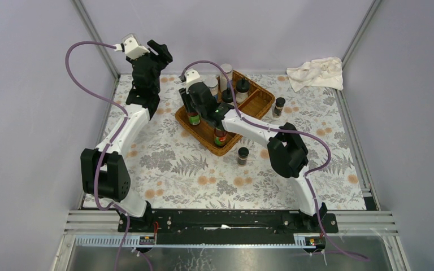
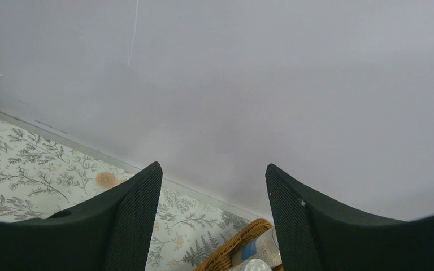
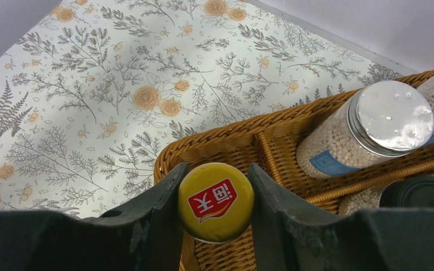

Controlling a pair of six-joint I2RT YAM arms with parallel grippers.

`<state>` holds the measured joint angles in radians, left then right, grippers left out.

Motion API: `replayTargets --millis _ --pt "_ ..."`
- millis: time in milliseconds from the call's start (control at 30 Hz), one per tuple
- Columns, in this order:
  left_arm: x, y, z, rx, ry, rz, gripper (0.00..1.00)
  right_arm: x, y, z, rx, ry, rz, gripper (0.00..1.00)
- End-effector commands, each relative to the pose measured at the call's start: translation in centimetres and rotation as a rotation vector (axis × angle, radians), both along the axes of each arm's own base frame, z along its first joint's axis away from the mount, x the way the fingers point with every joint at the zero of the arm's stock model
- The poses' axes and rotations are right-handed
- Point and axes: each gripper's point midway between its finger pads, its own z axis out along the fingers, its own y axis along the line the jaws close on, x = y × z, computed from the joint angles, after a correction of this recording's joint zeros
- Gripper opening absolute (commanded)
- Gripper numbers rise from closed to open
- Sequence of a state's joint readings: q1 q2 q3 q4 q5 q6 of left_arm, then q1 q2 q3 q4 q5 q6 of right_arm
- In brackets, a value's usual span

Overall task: Organize the condiment bottles
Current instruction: Place the bottle in the storage box.

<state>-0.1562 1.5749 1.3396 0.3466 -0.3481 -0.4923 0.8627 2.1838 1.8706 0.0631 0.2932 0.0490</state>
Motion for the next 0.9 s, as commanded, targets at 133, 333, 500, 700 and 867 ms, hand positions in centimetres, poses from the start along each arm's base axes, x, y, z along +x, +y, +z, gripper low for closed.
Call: replayTargets --millis 133,333,500,700,867 --pt "0.1 0.6 0.8 -0.007 -0.052 0.019 0.72 1.7 0.6 5.1 0.148 -0.11 -0.004 0.0" --pt "0.4 0.5 0.4 -0.006 -0.047 0.017 0.72 1.9 0.2 4.4 0.146 -0.098 -0.009 0.0" --pt "0.5 0.4 0.1 -0.005 -0.043 0.014 0.72 2.1 -0.2 3.7 0.15 -0.086 -0.011 0.0" --pt "0.6 0.4 -0.3 -0.003 -0.034 0.015 0.71 2.0 -0.3 3.0 0.149 -0.07 -0.008 0.0" --pt "0.7 0.4 -0.3 -0.005 -0.032 0.014 0.72 1.8 -0.2 2.4 0.14 -0.054 0.003 0.05"
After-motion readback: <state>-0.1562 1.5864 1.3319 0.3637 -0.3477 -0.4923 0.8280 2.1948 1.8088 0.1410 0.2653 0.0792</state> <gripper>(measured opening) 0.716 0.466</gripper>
